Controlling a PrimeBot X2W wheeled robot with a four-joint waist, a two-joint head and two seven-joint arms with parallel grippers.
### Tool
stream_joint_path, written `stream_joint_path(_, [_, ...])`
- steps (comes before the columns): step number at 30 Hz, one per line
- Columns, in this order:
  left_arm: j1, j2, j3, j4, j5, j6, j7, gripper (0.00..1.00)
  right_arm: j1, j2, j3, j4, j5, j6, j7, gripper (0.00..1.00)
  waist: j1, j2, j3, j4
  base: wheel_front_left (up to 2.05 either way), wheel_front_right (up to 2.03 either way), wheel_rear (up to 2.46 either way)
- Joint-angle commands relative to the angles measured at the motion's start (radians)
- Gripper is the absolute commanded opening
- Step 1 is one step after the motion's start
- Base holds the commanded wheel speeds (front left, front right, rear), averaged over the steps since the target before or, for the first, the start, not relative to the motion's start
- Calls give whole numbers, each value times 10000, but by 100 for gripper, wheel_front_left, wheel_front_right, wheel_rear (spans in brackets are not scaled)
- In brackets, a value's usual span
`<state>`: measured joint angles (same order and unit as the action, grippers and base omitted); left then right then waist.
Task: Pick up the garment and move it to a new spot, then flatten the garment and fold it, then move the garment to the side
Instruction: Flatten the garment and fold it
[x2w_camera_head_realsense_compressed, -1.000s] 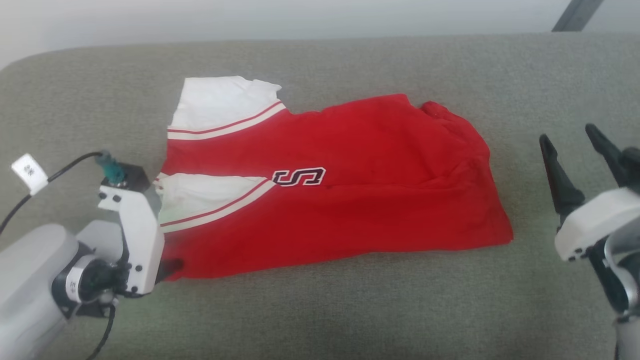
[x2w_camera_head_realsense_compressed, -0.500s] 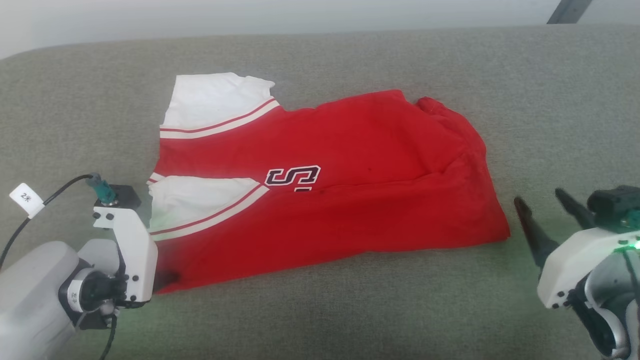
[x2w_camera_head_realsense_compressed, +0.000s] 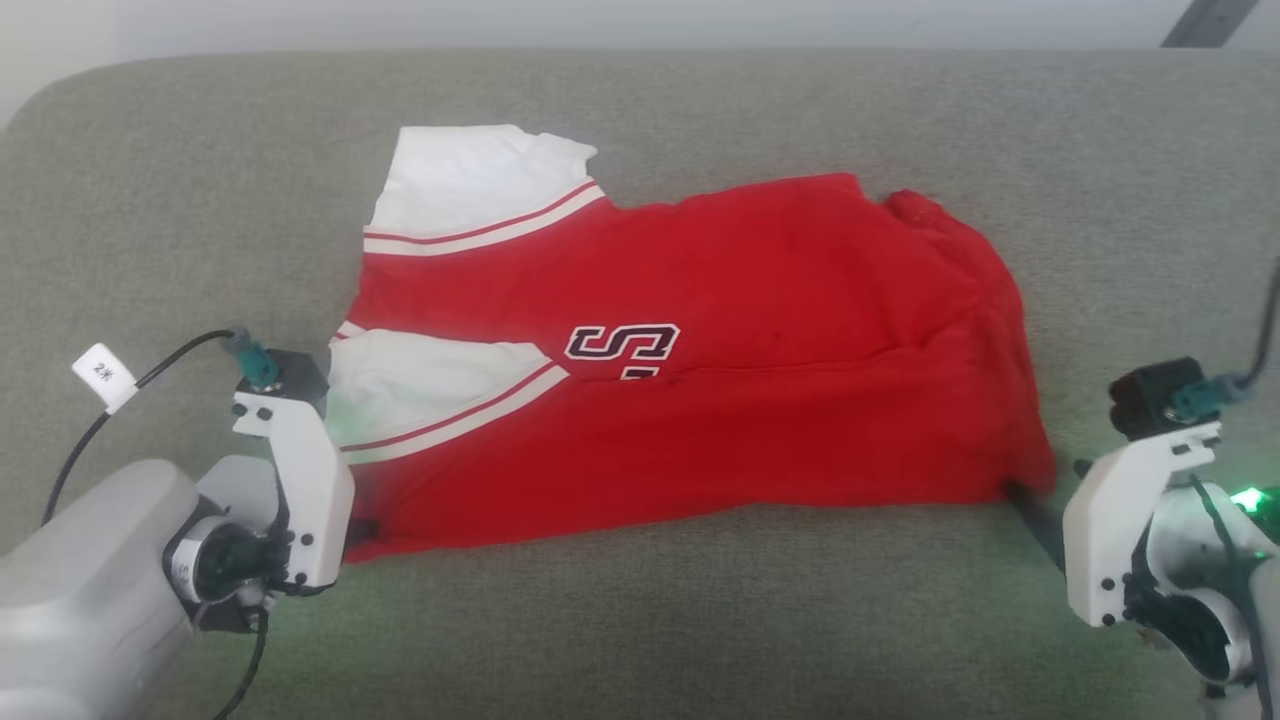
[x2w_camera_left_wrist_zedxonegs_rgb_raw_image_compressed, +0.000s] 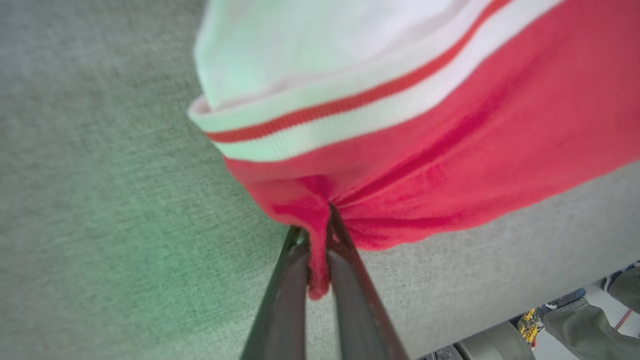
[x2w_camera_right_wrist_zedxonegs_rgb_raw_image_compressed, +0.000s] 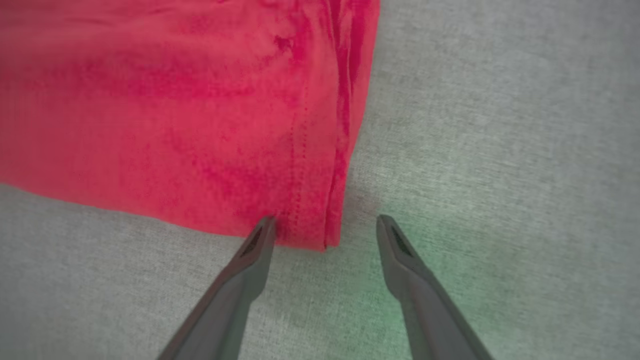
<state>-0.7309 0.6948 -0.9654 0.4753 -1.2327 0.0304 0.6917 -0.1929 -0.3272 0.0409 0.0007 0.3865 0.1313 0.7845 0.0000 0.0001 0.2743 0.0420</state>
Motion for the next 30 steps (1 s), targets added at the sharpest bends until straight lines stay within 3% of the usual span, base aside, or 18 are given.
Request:
stream_joint_path(1, [259, -452, -304, 189, 108, -54, -110, 0, -168, -110, 108, 162, -59, -14, 328, 100, 0, -1, 63, 80, 0, 0, 0])
stream_joint_path(6, [155, -591, -313, 323, 154, -136, -183, 0, -485, -73, 282, 603, -57, -15, 1036, 100, 0, -1, 154, 180, 0, 0, 0])
stream_joint_path(8, [110, -664, -308, 373, 154, -196, -214, 0, -545, -178, 565, 759, -75, -12, 1442, 28, 0, -1, 190, 229, 0, 0, 0])
stream_joint_path(9, [76, -696, -314, 392, 165, -204, -211, 0, -570, -288, 727, 760, -112, -8, 1574, 0, 0, -1, 210, 250, 0, 0, 0])
stream_joint_path(14, [34, -728, -310, 502, 193, -318, -268, 0, -816, -522, 597, 782, -205, -20, 1624, 0, 0, -1, 225, 303, 0, 0, 0])
stream_joint_path(21, [-121, -310, -221, 241, 210, -244, -107, 0, -765, -836, 403, 422, -25, -18, 1679, 0, 0, -1, 49, 315, 0, 0, 0])
stream_joint_path(30, [51, 638, -262, -1249, 341, 396, 433, 0, 110, -1484, 313, -775, 516, -18, 2289, 0, 0, -1, -169, 323, 0, 0, 0])
